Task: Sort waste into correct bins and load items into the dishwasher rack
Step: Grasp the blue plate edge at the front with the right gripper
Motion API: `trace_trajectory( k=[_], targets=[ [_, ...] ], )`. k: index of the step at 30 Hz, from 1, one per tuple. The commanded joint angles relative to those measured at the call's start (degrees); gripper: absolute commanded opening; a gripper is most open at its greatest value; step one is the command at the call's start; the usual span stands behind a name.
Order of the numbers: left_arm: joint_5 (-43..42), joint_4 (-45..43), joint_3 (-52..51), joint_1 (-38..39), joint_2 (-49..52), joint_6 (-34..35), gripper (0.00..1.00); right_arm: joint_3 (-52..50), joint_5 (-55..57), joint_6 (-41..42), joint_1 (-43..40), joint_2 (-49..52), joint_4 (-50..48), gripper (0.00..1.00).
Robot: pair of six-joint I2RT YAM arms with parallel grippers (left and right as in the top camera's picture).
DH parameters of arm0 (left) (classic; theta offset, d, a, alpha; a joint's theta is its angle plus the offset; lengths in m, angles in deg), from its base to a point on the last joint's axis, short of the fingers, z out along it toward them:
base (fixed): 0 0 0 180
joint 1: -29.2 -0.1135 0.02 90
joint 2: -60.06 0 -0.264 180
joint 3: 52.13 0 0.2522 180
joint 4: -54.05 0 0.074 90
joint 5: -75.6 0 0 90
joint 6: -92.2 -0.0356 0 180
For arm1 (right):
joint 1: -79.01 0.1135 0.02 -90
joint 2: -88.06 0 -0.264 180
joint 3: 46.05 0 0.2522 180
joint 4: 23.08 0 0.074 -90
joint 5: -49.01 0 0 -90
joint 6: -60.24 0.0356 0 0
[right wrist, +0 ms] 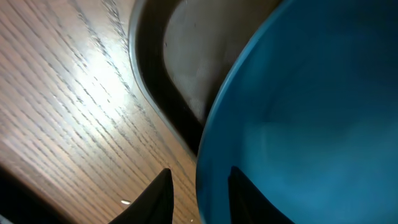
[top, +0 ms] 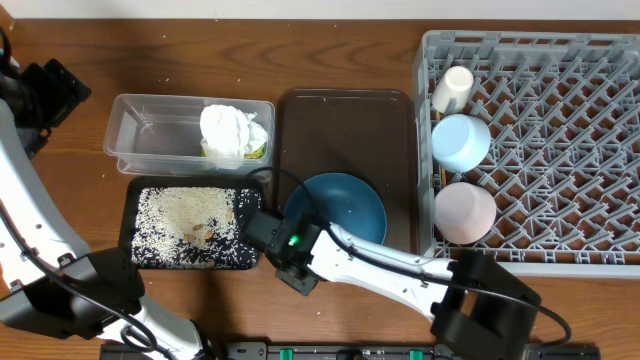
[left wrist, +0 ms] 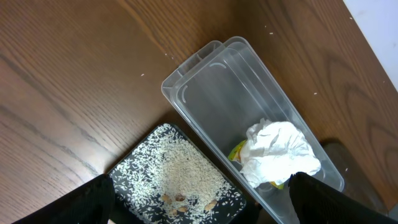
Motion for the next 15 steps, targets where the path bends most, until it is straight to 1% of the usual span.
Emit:
trace_trajectory(
  k=[1,11,13,15],
  targets=[
    [0.3,0.2,0.3,-0.3,0.4,0.1,0.92,-0.8,0.7,0.3,0.3,0.8,-0.5,0.28],
    [0.3,0.2,0.3,-0.3,0.4,0.1,0.92,-0.8,0.4,0.2,0.2,0.8,-0.3,0.27],
    [0.3,0.2,0.3,-0.3,0.4,0.1,0.92,-0.8,0.1,0.2,0.3,0.8,-0.2,0.25],
    [0.3,0.2,0.3,-0.3,0.4,0.1,0.92,-0.8,0.1,0.2,0.3,0.8,0.1,0.21]
  ],
)
